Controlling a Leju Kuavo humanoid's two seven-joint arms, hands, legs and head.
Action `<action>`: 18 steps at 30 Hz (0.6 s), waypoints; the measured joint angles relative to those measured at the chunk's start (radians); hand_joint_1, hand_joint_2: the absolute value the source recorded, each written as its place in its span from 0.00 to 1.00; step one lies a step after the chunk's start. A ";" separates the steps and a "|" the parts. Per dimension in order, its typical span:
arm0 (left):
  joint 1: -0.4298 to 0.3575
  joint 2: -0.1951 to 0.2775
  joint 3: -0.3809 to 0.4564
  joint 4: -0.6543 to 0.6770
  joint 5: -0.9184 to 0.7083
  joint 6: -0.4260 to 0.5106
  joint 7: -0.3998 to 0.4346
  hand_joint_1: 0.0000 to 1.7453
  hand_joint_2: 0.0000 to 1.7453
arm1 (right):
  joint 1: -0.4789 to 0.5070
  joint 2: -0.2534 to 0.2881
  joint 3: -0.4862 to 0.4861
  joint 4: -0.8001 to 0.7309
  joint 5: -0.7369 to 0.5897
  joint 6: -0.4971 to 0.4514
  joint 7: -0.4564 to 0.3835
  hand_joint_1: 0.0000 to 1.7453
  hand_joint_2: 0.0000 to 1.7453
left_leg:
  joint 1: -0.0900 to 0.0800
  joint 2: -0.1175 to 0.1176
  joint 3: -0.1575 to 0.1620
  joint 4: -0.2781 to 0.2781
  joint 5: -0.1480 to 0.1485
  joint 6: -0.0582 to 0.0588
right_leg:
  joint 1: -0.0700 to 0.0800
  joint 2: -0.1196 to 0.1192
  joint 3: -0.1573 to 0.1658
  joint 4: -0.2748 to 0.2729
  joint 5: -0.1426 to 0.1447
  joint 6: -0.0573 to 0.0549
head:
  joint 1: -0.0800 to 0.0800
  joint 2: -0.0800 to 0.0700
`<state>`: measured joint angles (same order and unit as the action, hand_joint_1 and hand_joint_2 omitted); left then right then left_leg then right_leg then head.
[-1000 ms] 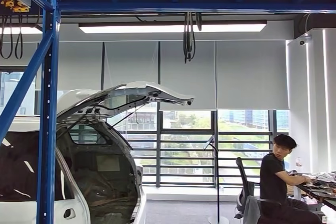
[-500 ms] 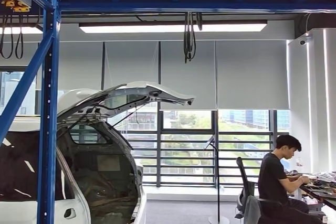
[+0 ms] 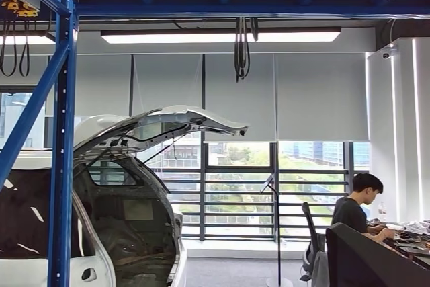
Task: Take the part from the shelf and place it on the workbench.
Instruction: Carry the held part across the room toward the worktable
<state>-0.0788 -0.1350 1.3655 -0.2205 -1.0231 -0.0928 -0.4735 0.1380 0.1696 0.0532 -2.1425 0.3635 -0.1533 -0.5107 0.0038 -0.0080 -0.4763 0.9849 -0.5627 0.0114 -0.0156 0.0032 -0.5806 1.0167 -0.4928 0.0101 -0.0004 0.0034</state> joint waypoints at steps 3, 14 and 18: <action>0.002 0.000 0.000 0.000 0.000 0.004 0.007 0.00 1.00 | 0.015 0.011 -0.001 0.000 0.011 0.004 -0.001 1.00 1.00 | -0.002 0.000 0.000 0.002 -0.001 0.002 | -0.002 0.000 0.000 0.000 0.001 0.002 | 0.000 0.000; 0.009 -0.003 0.001 0.000 -0.006 0.014 0.025 0.00 1.00 | 0.044 0.024 -0.001 0.007 0.030 0.021 0.008 1.00 1.00 | 0.014 0.010 0.003 -0.013 0.022 0.030 | -0.006 0.000 -0.087 0.218 -0.118 0.039 | 0.000 0.000; 0.012 -0.004 0.001 0.000 -0.006 0.015 0.026 0.00 1.00 | 0.043 0.023 -0.002 0.023 -0.007 0.060 0.001 1.00 1.00 | 0.021 0.009 0.008 -0.007 0.015 0.020 | -0.012 -0.001 -0.062 0.176 -0.046 0.049 | 0.000 0.000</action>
<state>-0.0669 -0.1388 1.3666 -0.2205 -1.0292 -0.0777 -0.4475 0.1813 0.1926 0.0515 -2.1196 0.3564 -0.0934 -0.5094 0.0249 0.0013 -0.4687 0.9775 -0.5475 0.0313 -0.0273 0.0023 -0.6425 1.1929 -0.5391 0.0592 -0.0008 0.0034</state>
